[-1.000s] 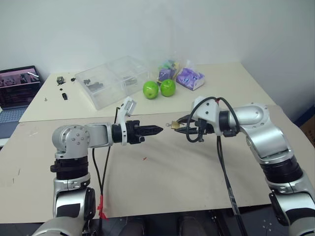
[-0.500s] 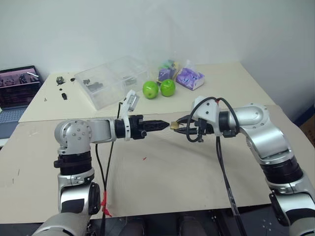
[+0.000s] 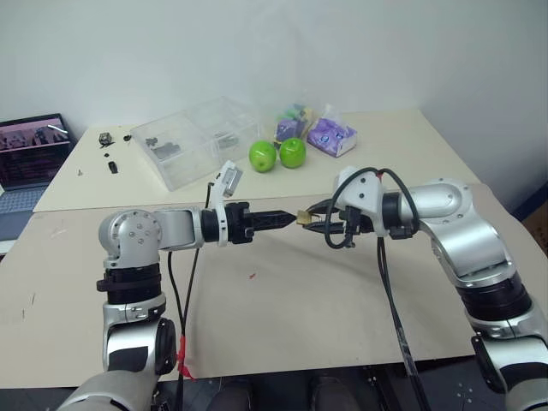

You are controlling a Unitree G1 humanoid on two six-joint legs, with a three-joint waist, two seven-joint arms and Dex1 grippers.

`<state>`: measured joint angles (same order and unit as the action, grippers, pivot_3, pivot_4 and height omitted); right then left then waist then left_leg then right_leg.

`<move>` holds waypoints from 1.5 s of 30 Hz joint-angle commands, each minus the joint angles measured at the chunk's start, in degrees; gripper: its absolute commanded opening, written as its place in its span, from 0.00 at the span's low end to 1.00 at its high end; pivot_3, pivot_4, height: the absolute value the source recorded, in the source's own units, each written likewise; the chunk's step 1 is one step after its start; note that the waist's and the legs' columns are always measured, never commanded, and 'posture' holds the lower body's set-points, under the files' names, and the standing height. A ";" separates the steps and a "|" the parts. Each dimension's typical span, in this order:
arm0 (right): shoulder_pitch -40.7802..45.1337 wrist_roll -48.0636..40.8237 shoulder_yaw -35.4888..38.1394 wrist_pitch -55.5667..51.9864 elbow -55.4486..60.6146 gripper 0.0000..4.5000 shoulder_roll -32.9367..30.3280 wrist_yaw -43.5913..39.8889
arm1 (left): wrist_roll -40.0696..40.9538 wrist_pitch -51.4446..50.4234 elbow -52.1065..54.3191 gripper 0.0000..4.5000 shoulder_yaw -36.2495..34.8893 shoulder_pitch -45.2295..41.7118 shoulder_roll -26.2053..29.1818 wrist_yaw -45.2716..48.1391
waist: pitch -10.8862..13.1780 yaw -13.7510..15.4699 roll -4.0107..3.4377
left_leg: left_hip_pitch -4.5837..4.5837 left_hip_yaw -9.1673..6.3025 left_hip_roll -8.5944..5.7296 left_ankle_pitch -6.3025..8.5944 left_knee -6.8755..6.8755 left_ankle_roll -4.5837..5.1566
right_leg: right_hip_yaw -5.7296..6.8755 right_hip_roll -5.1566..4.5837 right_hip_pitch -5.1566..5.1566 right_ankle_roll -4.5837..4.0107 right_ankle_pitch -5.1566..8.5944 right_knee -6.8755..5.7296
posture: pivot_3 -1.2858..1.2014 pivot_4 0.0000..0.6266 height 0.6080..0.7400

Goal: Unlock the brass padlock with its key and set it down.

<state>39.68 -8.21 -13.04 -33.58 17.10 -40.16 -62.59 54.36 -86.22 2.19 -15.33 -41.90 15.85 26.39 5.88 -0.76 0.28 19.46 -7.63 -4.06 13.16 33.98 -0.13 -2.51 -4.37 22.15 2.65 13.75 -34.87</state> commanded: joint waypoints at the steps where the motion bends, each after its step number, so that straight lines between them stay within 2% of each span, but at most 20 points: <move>1: 1.58 -1.16 1.54 -0.65 2.79 0.20 -0.62 0.80 | 1.07 0.96 0.06 0.59 -1.47 -1.33 -0.79 -0.50 | 0.00 -0.01 0.00 | 0.00 0.00 0.00 0.00 0.00 0.00 | 0.00 0.00 0.00 0.00 0.00 0.00 | 0.52 0.24 1.00; 13: 0.92 -1.60 1.58 -0.54 3.40 0.20 -1.54 1.52 | 0.50 3.22 -2.16 0.59 -1.68 -2.57 -2.35 -1.67 | 0.02 0.00 0.04 | 0.02 0.00 0.00 0.00 0.00 -0.01 | 0.00 0.00 0.00 0.00 0.00 0.01 | 0.52 0.24 1.00; 16: 0.86 -1.65 1.44 -0.47 3.51 0.20 -1.77 1.72 | 0.65 3.48 -2.59 0.43 -1.74 -2.80 -2.25 -1.80 | 0.03 0.00 0.05 | 0.02 0.01 0.00 0.00 0.01 -0.01 | 0.00 0.00 0.00 0.00 0.00 0.01 | 0.52 0.24 1.00; 19: 1.08 -1.79 1.37 -0.66 3.71 0.20 -1.76 1.99 | 1.47 2.85 -2.31 0.16 -1.80 -2.67 -2.47 -1.60 | 0.04 0.00 0.06 | 0.04 0.00 0.00 0.00 0.01 -0.01 | 0.01 0.00 0.02 0.00 0.00 0.01 | 0.52 0.24 1.00; 21: 1.31 -1.80 1.30 -0.74 3.71 0.20 -1.75 2.07 | 1.97 2.22 -2.04 0.02 -1.62 -2.48 -2.52 -1.30 | 0.05 0.01 0.08 | 0.06 0.00 0.00 0.00 0.02 -0.01 | 0.01 0.00 0.02 0.00 0.00 0.02 | 0.52 0.24 1.00; 36: 2.33 -1.96 1.04 -0.95 3.33 0.20 -2.05 2.01 | 1.94 2.27 -2.01 0.02 1.60 -2.78 0.68 1.49 | 0.05 0.01 0.08 | 0.07 0.00 0.00 0.00 0.01 -0.02 | 0.02 0.00 0.03 0.00 0.00 0.03 | 0.52 0.24 1.00; 45: 2.13 -2.12 0.99 -0.85 3.44 0.20 -2.35 2.22 | -0.89 7.30 0.57 0.02 9.48 -2.26 6.30 8.40 | 0.05 -0.02 0.08 | 0.06 0.00 0.00 0.00 -0.01 -0.02 | 0.02 0.00 0.03 0.00 0.00 0.04 | 0.52 0.24 1.00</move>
<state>39.70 -10.32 -14.04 -34.56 18.71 -41.68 -61.28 53.92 -79.74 0.71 -7.92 -43.63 20.86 32.36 5.93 -0.78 0.36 19.52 -7.63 -4.05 13.16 33.97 -0.15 -2.49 -4.37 22.18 2.65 13.75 -34.83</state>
